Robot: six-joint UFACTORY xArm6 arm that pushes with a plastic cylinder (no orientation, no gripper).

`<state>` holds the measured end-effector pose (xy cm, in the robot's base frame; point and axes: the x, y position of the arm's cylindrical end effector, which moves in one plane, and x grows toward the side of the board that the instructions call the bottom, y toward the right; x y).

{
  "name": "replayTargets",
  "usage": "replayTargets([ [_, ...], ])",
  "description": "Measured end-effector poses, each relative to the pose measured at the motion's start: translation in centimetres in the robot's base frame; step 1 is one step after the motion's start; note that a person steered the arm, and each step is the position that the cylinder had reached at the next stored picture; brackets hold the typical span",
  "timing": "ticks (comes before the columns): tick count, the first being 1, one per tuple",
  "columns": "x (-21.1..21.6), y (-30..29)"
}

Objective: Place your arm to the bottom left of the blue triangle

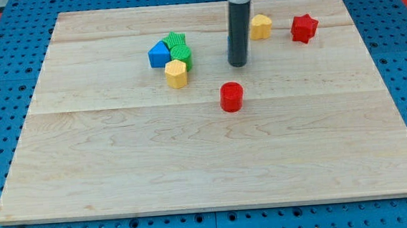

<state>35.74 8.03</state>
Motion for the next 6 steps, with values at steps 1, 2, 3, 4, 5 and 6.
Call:
replayTargets([
  [1, 2.4, 3.8],
  [2, 9.6, 8.1],
  [3, 16.9, -1.7],
  [4, 15.6, -12.2],
  [5, 11.0, -21.4],
  [6, 2.0, -23.4],
])
